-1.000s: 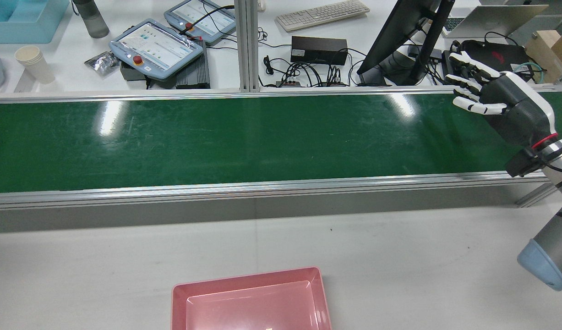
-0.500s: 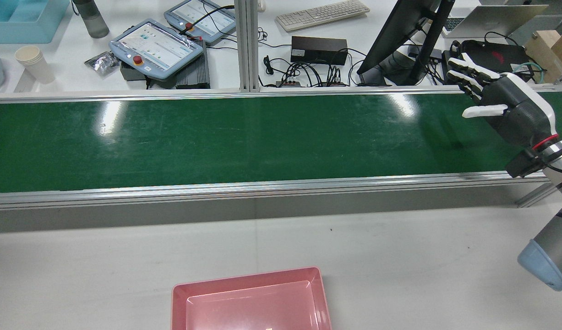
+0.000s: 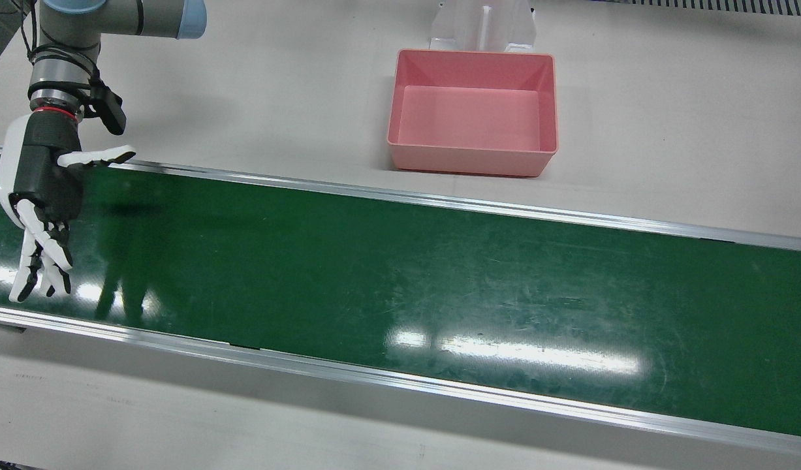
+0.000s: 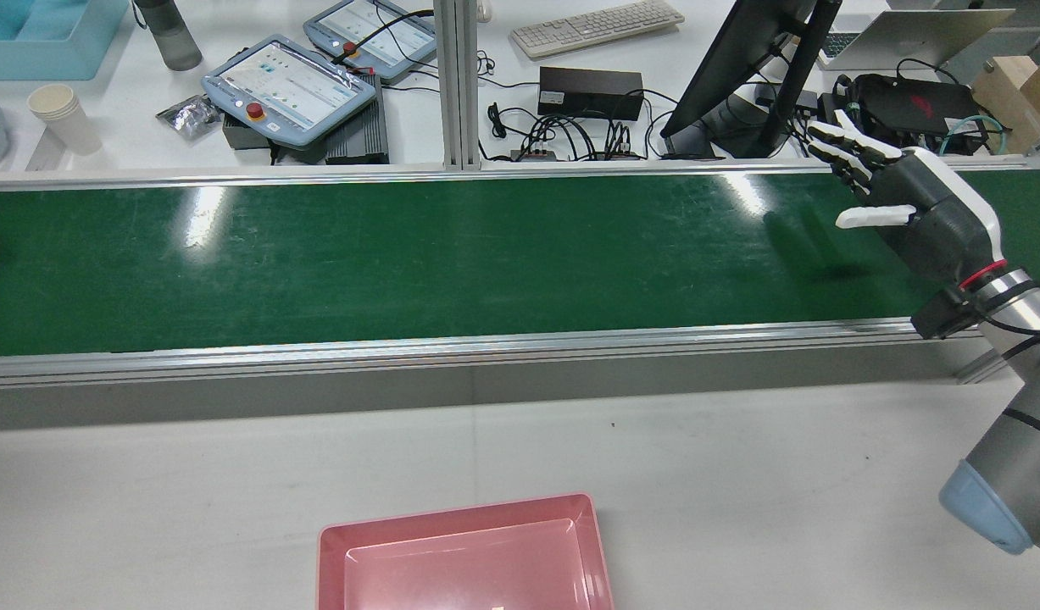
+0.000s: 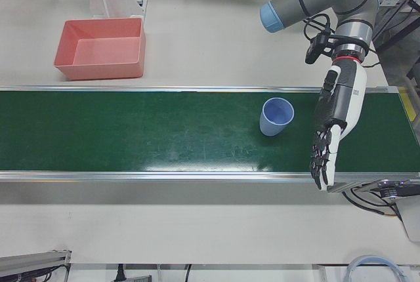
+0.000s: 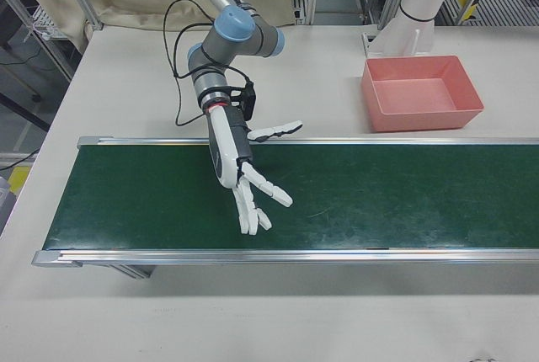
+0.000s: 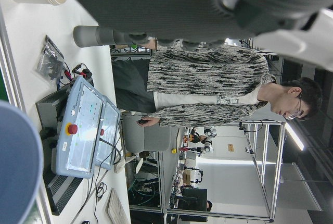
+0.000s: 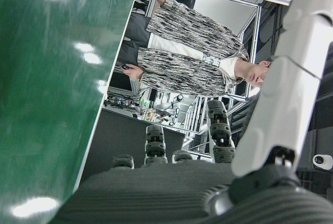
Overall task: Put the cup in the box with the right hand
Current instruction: 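Move the right hand over the conveyor toward the approaching blue cup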
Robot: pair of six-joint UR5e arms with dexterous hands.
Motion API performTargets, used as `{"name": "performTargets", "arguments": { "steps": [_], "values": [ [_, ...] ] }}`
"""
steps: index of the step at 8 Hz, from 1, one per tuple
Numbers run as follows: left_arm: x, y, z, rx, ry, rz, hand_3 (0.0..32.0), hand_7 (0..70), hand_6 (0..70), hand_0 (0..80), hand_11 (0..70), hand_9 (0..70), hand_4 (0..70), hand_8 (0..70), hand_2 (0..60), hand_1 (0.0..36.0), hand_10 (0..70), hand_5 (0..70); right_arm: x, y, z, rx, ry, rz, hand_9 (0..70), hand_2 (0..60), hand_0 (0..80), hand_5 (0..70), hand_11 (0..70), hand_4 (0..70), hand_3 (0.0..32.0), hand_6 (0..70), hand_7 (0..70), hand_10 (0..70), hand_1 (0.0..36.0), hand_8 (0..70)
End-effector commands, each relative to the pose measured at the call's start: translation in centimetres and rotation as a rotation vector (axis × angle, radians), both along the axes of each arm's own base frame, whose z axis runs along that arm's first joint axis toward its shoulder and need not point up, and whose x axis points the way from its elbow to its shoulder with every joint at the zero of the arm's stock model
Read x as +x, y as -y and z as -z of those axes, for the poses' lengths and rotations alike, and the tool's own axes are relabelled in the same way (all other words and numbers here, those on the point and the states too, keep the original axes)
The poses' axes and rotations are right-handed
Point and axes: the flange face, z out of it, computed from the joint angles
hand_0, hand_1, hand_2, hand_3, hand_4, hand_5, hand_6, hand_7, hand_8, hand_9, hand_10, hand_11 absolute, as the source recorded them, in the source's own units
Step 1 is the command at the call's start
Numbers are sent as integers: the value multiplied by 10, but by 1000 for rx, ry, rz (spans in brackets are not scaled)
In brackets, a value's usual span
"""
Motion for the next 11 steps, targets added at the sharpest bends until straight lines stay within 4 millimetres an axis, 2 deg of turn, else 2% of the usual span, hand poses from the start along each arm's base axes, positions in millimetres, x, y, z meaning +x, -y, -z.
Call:
{"name": "performTargets", "arguments": {
  "steps": [1,2,4,5,7,8,9,10,11],
  "values": [
    [1,0,0,0,0,-1,0,0,0,0,0,0,0,0,0,0,0,0,-43,-14,9,-6,31,-13,120,1,498,74,9,0,80,21,43,0,173,116],
    [0,0,0,-1,0,0,0,0,0,0,0,0,0,0,0,0,0,0,-53,0,31,21,52,-14,117,10,498,74,2,0,72,23,51,0,176,113],
    [0,0,0,-1,0,0,0,0,0,0,0,0,0,0,0,0,0,0,-59,6,45,3,43,-31,115,30,512,77,0,0,90,28,94,0,195,108],
    [0,0,0,-1,0,0,0,0,0,0,0,0,0,0,0,0,0,0,-66,9,54,-4,39,-39,122,42,521,76,0,0,88,34,132,0,205,105],
    [0,0,0,-1,0,0,0,0,0,0,0,0,0,0,0,0,0,0,-94,21,100,-26,28,-67,128,50,528,75,0,0,74,37,148,0,210,106],
    [1,1,1,0,0,-1,0,0,0,0,0,0,0,0,0,0,0,0,-112,20,115,-18,32,-73,129,53,544,78,0,0,70,40,161,0,225,103],
    [0,0,1,0,0,0,0,0,0,0,0,0,0,0,0,0,0,0,-134,14,126,-7,27,-61,132,60,546,76,0,0,50,43,173,0,226,102],
    [1,1,0,-1,0,-1,0,0,0,0,0,0,0,0,0,0,0,0,-151,4,127,-7,20,-48,134,64,548,75,0,0,40,45,181,0,226,101],
    [1,1,0,-1,0,-1,0,0,0,0,0,0,0,0,0,0,0,0,-159,-2,127,-9,21,-35,139,72,550,74,0,12,40,48,198,0,229,101]
  ]
}}
